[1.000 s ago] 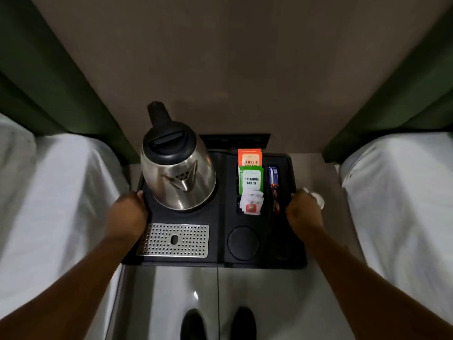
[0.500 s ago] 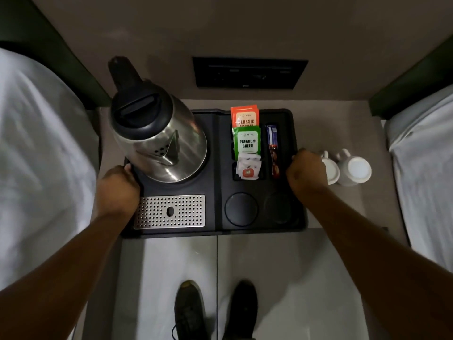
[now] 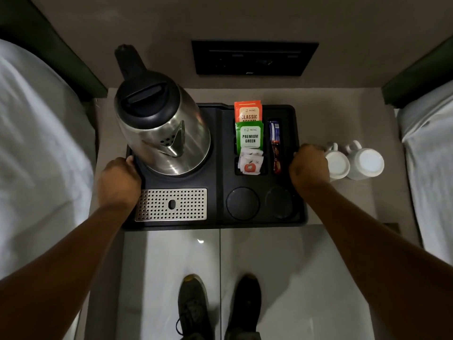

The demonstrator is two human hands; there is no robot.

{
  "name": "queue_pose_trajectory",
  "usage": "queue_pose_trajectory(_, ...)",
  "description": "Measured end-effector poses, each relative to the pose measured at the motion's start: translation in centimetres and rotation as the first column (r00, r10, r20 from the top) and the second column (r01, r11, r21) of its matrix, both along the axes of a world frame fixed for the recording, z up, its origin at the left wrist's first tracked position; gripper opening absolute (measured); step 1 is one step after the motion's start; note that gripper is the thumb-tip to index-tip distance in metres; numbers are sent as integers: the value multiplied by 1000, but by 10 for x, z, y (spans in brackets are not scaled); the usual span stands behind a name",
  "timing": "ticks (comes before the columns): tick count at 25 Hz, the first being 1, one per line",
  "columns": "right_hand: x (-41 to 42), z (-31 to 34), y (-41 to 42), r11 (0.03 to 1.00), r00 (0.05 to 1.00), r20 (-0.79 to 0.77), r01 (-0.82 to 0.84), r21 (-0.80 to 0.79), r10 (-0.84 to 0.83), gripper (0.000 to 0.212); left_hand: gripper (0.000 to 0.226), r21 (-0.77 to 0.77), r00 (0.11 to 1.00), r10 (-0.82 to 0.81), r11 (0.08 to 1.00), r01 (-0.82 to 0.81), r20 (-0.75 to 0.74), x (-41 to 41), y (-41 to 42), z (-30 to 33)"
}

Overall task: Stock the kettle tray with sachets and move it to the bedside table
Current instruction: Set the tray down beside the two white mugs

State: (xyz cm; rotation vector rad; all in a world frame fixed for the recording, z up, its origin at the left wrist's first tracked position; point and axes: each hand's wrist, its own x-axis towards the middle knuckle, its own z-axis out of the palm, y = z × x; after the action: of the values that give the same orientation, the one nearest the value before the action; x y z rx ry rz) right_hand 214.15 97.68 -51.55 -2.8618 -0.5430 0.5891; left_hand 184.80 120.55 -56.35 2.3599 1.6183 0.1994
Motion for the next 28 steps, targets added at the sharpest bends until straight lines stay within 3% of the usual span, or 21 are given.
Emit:
queue_pose_trajectory(3, 1, 15, -11, 998, 1000, -26, -4, 62, 6, 18, 46, -3, 996, 94, 996, -94, 5, -5, -12, 8)
queue_pose_trajectory(5, 10, 33, -39, 991, 999, 37, 4, 133, -9, 19, 51, 134, 975, 224, 966, -221, -3, -5, -62, 24)
queue_pose_trajectory(6, 17, 44, -56, 985, 996, 84, 28, 170, -43, 23, 54, 161, 987, 158, 974, -160, 27, 6, -106, 40)
queue_pose_trajectory(8, 40, 57, -91, 982, 977, 198, 48, 182, -85, 38, 59, 38, 952, -265, 964, 262, 153, 57, -197, 63)
queue_pose_trajectory(10, 72, 51, -115, 999, 979, 196, 43, 33, -49, 65, 74, -55, 806, -570, 810, 583, 157, 138, -258, 76)
queue_pose_trajectory(11, 89, 43, -119, 999, 992, 126, 31, -41, -26, 81, 83, -81, 775, -618, 772, 630, 132, 183, -267, 79)
queue_pose_trajectory(14, 120, 17, -119, 989, 996, -69, -70, -132, 61, 102, 93, -139, 799, -602, 792, 595, -10, 286, -260, 59)
queue_pose_trajectory(17, 128, -3, -124, 996, 991, -109, -83, -14, 81, 89, 80, -188, 785, -614, 783, 593, -78, 315, -257, 33)
queue_pose_trajectory(19, 121, 3, -128, 998, 997, -79, -10, 69, 16, 81, 72, -205, 787, -616, 776, 597, -39, 319, -259, 30)
queue_pose_trajectory(22, 78, 26, -132, 964, 989, -1, 141, 223, -145, 82, 73, -197, 810, -570, 786, 586, 137, 280, -253, 54)
queue_pose_trajectory(24, 25, 43, -127, 923, 983, -61, 185, 336, -175, 79, 78, -199, 846, -450, 836, 512, 286, 222, -245, 73)
queue_pose_trajectory(28, -58, 37, -89, 948, 972, -226, 128, 291, -62, 81, 85, -276, 942, -291, 903, 328, 169, 125, -204, 65)
